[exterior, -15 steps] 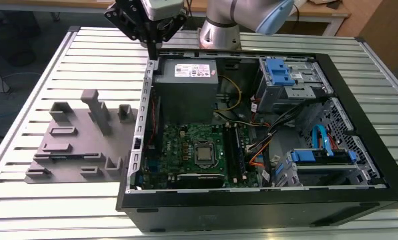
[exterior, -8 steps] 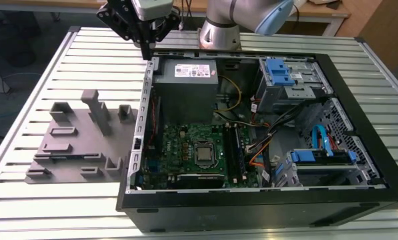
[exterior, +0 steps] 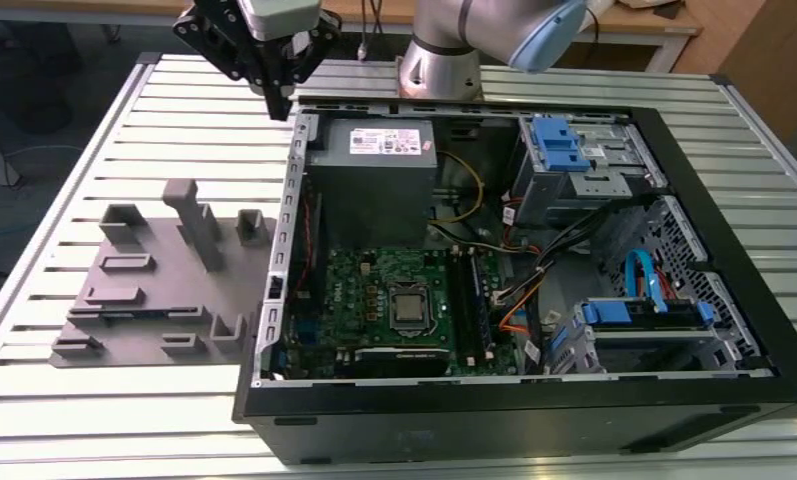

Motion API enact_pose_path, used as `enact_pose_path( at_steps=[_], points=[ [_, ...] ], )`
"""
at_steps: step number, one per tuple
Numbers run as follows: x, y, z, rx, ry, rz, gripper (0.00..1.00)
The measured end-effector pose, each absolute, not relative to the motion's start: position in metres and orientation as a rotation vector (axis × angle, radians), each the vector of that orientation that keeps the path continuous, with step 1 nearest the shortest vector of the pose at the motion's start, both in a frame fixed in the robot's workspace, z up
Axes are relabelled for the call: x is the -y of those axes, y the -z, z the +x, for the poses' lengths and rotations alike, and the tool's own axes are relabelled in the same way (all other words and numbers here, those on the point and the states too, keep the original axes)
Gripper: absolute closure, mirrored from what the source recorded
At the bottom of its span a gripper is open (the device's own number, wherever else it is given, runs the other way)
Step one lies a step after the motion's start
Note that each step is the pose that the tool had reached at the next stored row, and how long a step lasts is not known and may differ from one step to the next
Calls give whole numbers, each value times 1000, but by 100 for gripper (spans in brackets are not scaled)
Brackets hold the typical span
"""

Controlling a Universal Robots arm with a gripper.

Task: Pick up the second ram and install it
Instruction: 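Reach for the second ram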

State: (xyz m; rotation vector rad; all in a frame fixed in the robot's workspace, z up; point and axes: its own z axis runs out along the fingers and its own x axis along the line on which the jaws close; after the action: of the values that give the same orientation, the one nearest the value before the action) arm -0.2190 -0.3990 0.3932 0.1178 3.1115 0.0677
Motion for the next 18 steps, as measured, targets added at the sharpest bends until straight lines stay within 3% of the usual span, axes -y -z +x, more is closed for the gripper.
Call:
enact_pose_path(
  at_steps=[18],
  points=[
    [399,-392,-256,-3111,-68,118,93]
  ],
)
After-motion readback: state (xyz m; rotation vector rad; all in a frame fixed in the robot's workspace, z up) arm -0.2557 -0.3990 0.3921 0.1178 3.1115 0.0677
